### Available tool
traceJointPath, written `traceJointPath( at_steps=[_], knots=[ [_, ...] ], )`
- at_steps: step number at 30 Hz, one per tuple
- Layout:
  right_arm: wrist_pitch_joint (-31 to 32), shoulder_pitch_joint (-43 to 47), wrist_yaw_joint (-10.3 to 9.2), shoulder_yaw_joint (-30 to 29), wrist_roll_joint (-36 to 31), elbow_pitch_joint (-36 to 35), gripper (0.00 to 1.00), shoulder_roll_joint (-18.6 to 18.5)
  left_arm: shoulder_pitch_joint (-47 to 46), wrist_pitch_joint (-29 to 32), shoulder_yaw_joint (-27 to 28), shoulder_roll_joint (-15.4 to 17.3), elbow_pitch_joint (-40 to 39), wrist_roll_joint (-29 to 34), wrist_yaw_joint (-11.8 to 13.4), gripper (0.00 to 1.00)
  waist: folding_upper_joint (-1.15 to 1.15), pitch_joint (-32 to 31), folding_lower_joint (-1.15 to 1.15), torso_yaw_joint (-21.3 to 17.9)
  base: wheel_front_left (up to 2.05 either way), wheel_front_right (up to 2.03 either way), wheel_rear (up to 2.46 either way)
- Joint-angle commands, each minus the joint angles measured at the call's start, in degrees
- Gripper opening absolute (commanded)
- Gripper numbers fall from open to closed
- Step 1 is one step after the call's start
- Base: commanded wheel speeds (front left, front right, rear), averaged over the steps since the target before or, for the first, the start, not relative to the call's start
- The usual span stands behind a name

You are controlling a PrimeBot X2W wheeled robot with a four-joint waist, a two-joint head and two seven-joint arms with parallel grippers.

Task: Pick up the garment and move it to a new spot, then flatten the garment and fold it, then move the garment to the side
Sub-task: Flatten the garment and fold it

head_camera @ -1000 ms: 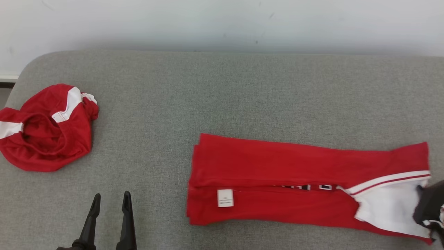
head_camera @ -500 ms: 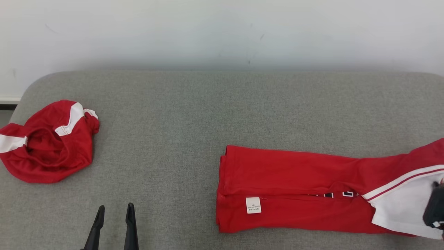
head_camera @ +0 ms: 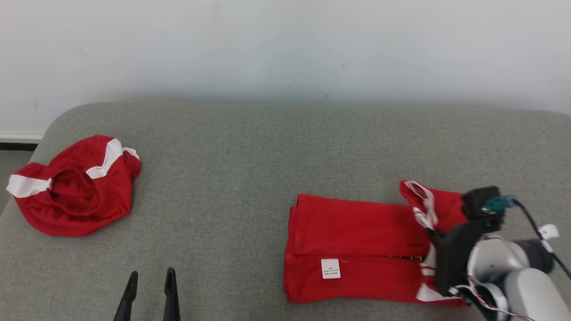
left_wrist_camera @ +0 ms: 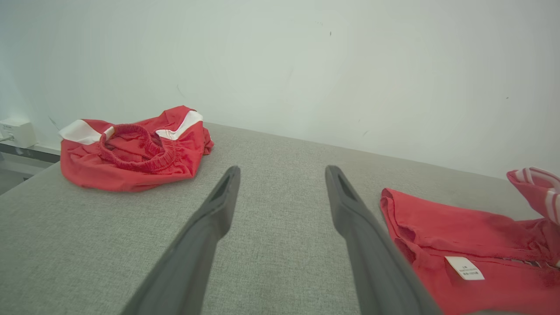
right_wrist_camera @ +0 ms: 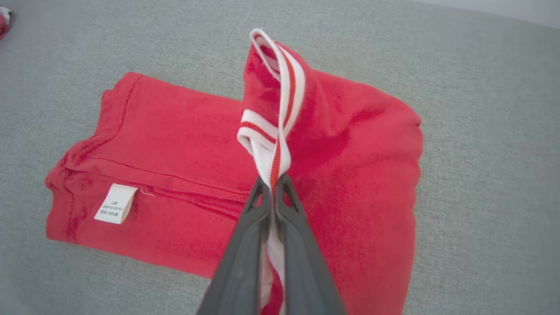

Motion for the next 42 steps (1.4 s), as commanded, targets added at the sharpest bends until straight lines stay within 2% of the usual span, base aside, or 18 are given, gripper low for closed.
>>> traceJointPath(
  at_steps=[1,7,13,21,33,34,35,36,42],
  knots=[
    [0.10,-1.70,-0.14,2.52,0.68,0.51,0.00,0.02,0.68,-0.17,0.04,-0.03,-0.20,-0.81,0.17,1.00,0.00,0.30,0.00,0.39,0.00,0.00,0.00],
    [-1.47,-8.21,-0.14,11.16,2.61,5.08,0.00,1.94,-0.53,-0.17,-0.37,-0.04,-0.15,-0.88,0.12,1.00,0.00,1.38,0.00,1.62,0.00,0.00,0.00],
    [-2.68,-13.21,-0.14,16.73,3.32,10.85,0.00,4.10,-1.69,-0.17,-1.24,-0.03,0.33,-1.25,0.08,1.00,0.00,2.30,0.00,3.57,0.00,0.00,0.00],
    [-5.49,-17.26,-0.14,21.09,3.96,19.10,0.00,6.31,-2.72,-0.17,-1.38,-0.02,0.75,-1.64,0.23,1.00,0.00,3.42,0.00,5.20,0.00,0.00,0.00],
    [-10.47,-20.02,-0.13,24.49,5.07,27.14,0.00,8.19,-2.82,-0.17,-2.26,-0.02,1.09,-1.95,0.63,1.00,0.00,3.51,0.00,6.30,0.00,0.00,0.00],
    [-11.29,-20.19,-0.13,24.76,5.32,27.58,0.22,8.32,-2.89,-0.17,-2.32,-0.03,1.11,-2.02,0.67,1.00,0.00,3.49,0.00,6.39,0.00,0.00,0.00],
    [-11.99,-20.16,-0.13,24.87,5.79,28.05,0.69,8.44,-2.91,-0.17,-2.35,-0.02,1.11,-2.05,0.70,1.00,0.00,3.43,0.00,6.44,0.00,0.00,0.00],
    [-12.71,-20.11,-0.14,24.65,6.47,28.49,1.00,8.45,-2.88,-0.17,-2.40,-0.03,1.12,-2.07,0.70,1.00,0.00,3.31,0.00,6.45,0.00,0.00,0.00],
    [-19.10,-19.42,-0.14,22.16,10.44,27.93,1.00,8.54,-1.63,-0.17,-2.18,-0.03,1.33,-2.00,1.02,1.00,0.00,1.78,0.00,5.97,0.00,0.00,0.00]
  ],
)
